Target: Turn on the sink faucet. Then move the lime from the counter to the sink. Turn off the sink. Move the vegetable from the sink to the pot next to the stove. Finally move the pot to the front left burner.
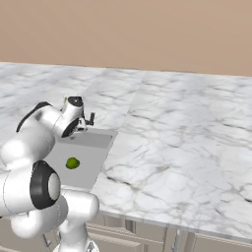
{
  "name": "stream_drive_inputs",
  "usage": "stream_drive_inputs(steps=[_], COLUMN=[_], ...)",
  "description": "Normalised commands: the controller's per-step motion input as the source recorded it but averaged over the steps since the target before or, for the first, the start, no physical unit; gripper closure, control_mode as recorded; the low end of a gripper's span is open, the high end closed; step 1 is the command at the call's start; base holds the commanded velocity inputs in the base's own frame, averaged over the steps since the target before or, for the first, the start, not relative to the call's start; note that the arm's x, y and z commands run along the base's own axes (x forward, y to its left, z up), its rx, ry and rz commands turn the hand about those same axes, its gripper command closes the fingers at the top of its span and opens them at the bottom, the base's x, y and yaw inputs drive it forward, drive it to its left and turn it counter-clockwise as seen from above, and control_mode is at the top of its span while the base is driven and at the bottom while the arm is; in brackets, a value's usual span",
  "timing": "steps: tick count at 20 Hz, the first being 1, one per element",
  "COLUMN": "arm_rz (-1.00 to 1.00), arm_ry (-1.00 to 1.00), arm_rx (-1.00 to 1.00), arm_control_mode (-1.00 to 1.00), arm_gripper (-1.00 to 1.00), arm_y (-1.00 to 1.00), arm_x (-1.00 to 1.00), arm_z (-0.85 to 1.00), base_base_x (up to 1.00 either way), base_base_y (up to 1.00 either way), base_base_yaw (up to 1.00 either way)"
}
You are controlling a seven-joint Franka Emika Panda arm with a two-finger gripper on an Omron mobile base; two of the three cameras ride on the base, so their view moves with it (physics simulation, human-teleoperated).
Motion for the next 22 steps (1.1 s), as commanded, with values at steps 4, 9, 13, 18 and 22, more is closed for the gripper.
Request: stream_drive_inputs(steps=[4,9,13,18,22], arm_rz=[-0.05,-0.04,-0.08,-0.10,-0.07], arm_ry=[0.02,0.05,0.15,0.10,0.04], arm_rx=[-0.20,-0.19,-0.18,-0.08,-0.09], arm_control_mode=[-1.00,-1.00,-1.00,-1.00,-1.00], arm_gripper=[-1.00,-1.00,-1.00,-1.00,-1.00], arm_y=[0.03,0.14,0.22,0.06,0.05], arm_x=[0.00,0.00,0.00,0.00,0.00], arm_z=[-0.56,-0.39,-0.29,-0.30,-0.35], base_base_x=[0.00,0.00,0.00,0.00,0.00], base_base_y=[0.00,0.00,0.00,0.00,0.00], base_base_yaw=[0.00,0.00,0.00,0.00,0.00])
